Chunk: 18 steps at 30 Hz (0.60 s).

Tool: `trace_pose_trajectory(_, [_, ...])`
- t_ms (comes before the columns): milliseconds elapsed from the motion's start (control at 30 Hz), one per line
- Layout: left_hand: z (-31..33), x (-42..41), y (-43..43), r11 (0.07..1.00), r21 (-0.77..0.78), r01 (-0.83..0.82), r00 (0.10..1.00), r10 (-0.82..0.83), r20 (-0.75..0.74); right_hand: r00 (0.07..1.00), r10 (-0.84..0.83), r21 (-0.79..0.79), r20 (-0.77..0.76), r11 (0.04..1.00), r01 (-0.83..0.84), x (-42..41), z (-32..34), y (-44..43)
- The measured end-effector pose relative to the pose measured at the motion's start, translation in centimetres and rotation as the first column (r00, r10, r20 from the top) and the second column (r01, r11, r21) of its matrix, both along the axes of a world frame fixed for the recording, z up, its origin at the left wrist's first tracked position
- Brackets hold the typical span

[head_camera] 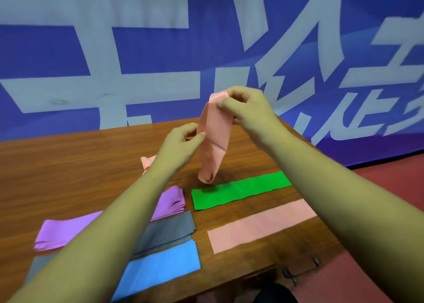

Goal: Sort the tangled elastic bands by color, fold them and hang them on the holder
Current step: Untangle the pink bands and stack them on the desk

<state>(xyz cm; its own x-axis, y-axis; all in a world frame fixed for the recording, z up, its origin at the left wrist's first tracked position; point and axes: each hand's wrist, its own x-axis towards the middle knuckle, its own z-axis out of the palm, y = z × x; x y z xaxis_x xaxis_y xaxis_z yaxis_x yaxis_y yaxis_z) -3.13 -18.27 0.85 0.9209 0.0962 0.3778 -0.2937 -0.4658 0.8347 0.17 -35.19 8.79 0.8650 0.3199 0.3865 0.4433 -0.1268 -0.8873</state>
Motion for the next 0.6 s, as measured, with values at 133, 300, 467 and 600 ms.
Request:
trace_pose_trajectory(133, [1.0, -1.9, 0.2, 1.0, -0.026, -0.014, 1.0, 0.015, 0.01, 0.999, -0.027, 0.084, -0.039, 0.996, 0.03, -1.3, 2.5, -0.7])
trace_pose_trajectory(300, [1.6, -4.1, 0.8, 0.989, -0.109, -0.101, 0.993, 0.095, -0.063, 0.993, -0.017, 0.179, -0.114, 0.983, 0.037, -2.7, 4.1, -2.1])
trace_pose_trajectory(467, [2.2, -5.6, 1.3, 0.924, -0.338, -0.177, 0.979, 0.13, -0.159, 0.974, -0.118, 0.036, -0.194, 0.991, 0.127, -3.1, 3.1, -3.8])
trace_pose_trajectory(600, [2.6, -7.1, 2.7, 0.938, -0.272, -0.213, 0.971, 0.172, -0.168, 0.965, -0.245, -0.262, -0.089, 0.941, 0.215, -4.0, 1.4, -5.4])
